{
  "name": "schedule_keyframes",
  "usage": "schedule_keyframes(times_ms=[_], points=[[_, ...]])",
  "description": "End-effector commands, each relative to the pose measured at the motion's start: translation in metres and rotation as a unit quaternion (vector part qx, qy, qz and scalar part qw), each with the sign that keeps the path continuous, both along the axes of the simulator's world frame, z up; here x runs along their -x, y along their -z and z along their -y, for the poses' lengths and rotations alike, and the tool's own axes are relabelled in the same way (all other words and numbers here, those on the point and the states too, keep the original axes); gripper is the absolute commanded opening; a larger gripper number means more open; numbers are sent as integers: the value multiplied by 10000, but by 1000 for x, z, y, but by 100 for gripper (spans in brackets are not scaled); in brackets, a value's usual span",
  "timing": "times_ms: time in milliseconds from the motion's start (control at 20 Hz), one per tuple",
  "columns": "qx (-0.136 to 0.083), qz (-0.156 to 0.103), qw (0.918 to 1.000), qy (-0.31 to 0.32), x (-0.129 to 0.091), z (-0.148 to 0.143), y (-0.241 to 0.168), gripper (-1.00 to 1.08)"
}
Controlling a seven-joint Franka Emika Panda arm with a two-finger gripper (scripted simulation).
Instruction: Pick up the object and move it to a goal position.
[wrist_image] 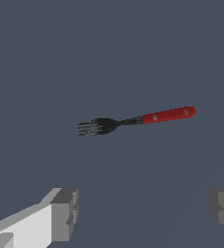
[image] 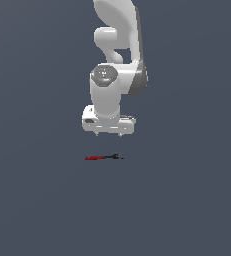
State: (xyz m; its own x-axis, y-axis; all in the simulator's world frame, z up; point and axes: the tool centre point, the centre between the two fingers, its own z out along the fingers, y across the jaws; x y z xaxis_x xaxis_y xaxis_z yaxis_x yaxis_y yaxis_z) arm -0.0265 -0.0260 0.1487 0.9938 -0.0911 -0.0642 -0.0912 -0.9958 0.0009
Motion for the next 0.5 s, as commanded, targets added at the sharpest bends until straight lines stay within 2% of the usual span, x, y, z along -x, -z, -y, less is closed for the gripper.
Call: schedule_keyframes(times_ms=[0,450], points=[[0,0,10000,0,0,0,0,100],[75,46,9994,-330,-2,-14,-10,100]])
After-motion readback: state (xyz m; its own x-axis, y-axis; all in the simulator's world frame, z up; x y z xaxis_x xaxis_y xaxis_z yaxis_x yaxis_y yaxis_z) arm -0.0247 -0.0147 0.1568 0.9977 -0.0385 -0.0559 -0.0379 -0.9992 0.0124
